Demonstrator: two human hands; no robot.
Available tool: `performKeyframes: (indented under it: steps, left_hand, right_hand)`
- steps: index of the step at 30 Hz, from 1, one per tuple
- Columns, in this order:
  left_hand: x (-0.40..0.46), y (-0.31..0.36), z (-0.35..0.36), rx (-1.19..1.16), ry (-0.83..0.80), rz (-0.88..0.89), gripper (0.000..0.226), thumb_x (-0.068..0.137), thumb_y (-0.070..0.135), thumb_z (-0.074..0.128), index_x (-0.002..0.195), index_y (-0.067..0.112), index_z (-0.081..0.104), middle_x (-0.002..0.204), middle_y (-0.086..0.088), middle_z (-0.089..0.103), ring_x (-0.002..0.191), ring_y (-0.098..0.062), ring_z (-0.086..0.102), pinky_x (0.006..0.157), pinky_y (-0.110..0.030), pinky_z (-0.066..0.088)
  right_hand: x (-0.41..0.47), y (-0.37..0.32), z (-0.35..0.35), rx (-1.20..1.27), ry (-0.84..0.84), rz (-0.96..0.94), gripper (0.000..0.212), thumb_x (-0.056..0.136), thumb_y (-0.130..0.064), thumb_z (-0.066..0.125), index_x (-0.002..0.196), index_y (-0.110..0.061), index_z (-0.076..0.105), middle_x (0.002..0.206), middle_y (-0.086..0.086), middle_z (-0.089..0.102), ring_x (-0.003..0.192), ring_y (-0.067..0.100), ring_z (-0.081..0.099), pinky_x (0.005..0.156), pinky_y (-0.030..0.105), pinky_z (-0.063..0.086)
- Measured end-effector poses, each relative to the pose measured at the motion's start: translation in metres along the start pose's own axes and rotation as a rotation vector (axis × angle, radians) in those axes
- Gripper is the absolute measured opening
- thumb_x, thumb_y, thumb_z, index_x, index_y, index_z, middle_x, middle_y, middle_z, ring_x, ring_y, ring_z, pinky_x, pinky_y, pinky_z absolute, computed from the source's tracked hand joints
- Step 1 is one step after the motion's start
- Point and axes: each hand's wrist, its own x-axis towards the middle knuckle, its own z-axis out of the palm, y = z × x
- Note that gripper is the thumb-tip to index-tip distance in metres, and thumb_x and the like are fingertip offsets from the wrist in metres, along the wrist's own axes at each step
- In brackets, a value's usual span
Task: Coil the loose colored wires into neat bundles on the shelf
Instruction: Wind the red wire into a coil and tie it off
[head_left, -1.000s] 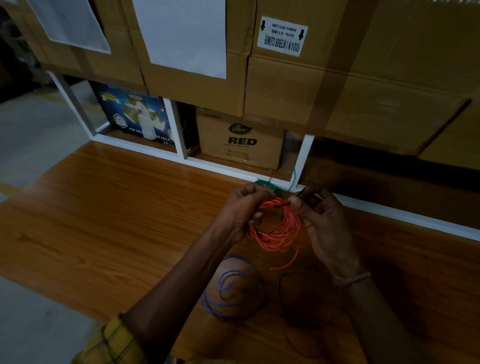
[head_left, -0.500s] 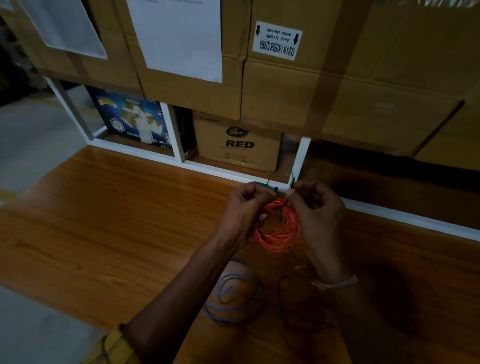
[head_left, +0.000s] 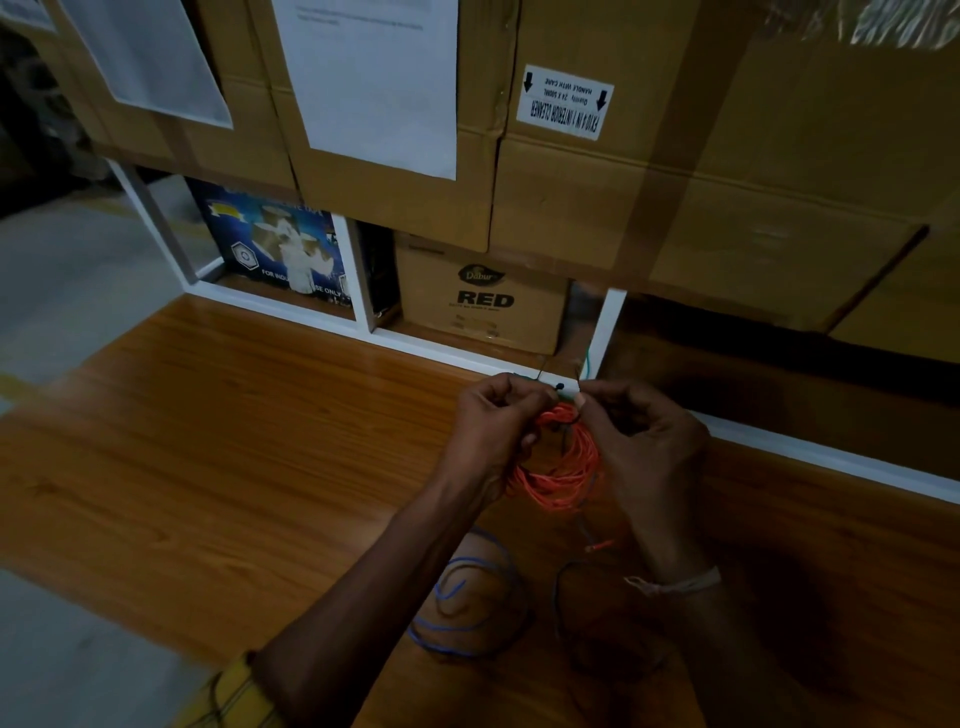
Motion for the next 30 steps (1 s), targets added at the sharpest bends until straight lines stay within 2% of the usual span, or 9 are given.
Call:
performKeyframes:
  steps: [3, 7, 13, 18, 22, 26, 30]
  left_hand:
    - [-0.0003, 0.0004, 0.0005, -0.004, 0.007, 0.007, 0.004, 0.096, 0.006, 0.071, 0.095, 0.002, 0.070, 0.068, -0.002, 0.064, 0.043, -0.007, 0.045, 0.039, -0.019, 0.035]
    - [0.0002, -0.0007, 0.0013, 0.010, -0.002, 0.046, 0.004, 0.097, 0.006, 0.071, 0.094, 0.003, 0.071, 0.074, -0.012, 0.059, 0.043, -0.008, 0.042, 0.039, -0.021, 0.032]
    - [0.0029, -0.0014, 0.0016, 0.004, 0.005, 0.053, 0.011, 0.096, 0.007, 0.073, 0.100, -0.003, 0.072, 0.064, -0.004, 0.062, 0.042, -0.008, 0.042, 0.039, -0.020, 0.032]
    - [0.0043, -0.0013, 0.0029, -0.008, 0.000, 0.016, 0.022, 0.096, 0.008, 0.072, 0.107, -0.011, 0.070, 0.063, -0.004, 0.062, 0.041, -0.007, 0.042, 0.038, -0.019, 0.032]
    - [0.0046, -0.0023, 0.0051, -0.012, -0.017, -0.029, 0.024, 0.097, 0.009, 0.072, 0.109, -0.012, 0.070, 0.063, -0.001, 0.063, 0.040, -0.004, 0.043, 0.038, -0.016, 0.032]
    - [0.0028, -0.0020, 0.0074, -0.041, -0.036, -0.065, 0.026, 0.097, 0.009, 0.071, 0.112, -0.013, 0.071, 0.078, -0.010, 0.067, 0.041, -0.003, 0.044, 0.038, -0.015, 0.033]
    - [0.0031, -0.0013, 0.0073, -0.025, -0.036, -0.060, 0.027, 0.098, 0.009, 0.069, 0.114, -0.012, 0.070, 0.094, -0.022, 0.064, 0.042, -0.004, 0.044, 0.038, -0.015, 0.033]
  right_hand:
    - [-0.0004, 0.0003, -0.0028, -0.025, -0.039, -0.009, 0.014, 0.088, -0.010, 0.078, 0.099, -0.017, 0.080, 0.093, -0.011, 0.076, 0.090, 0.000, 0.071, 0.077, 0.015, 0.056]
    - [-0.0002, -0.0028, -0.0047, -0.055, -0.066, -0.013, 0.016, 0.086, -0.008, 0.079, 0.095, -0.021, 0.079, 0.091, -0.013, 0.075, 0.088, -0.001, 0.071, 0.075, 0.014, 0.056]
    - [0.0008, -0.0072, -0.0091, -0.080, -0.076, -0.004, 0.016, 0.082, -0.004, 0.080, 0.087, -0.019, 0.078, 0.084, -0.017, 0.072, 0.084, -0.007, 0.068, 0.072, 0.005, 0.050]
    - [0.0012, -0.0047, -0.0109, -0.084, -0.073, 0.022, 0.016, 0.083, -0.006, 0.080, 0.088, -0.021, 0.078, 0.086, -0.017, 0.072, 0.086, -0.008, 0.068, 0.073, 0.004, 0.049]
    - [0.0042, -0.0040, -0.0104, 0.050, -0.019, 0.086, 0.019, 0.084, -0.002, 0.079, 0.087, -0.021, 0.076, 0.085, -0.016, 0.074, 0.085, -0.006, 0.070, 0.075, 0.007, 0.052]
    - [0.0056, 0.0002, -0.0101, 0.169, 0.035, 0.146, 0.015, 0.085, -0.002, 0.079, 0.088, -0.017, 0.078, 0.085, -0.007, 0.078, 0.086, 0.004, 0.074, 0.076, 0.015, 0.056]
    - [0.0045, 0.0015, -0.0093, 0.251, 0.065, 0.175, 0.014, 0.084, -0.002, 0.079, 0.090, -0.015, 0.078, 0.090, -0.006, 0.079, 0.089, 0.008, 0.075, 0.075, 0.017, 0.056]
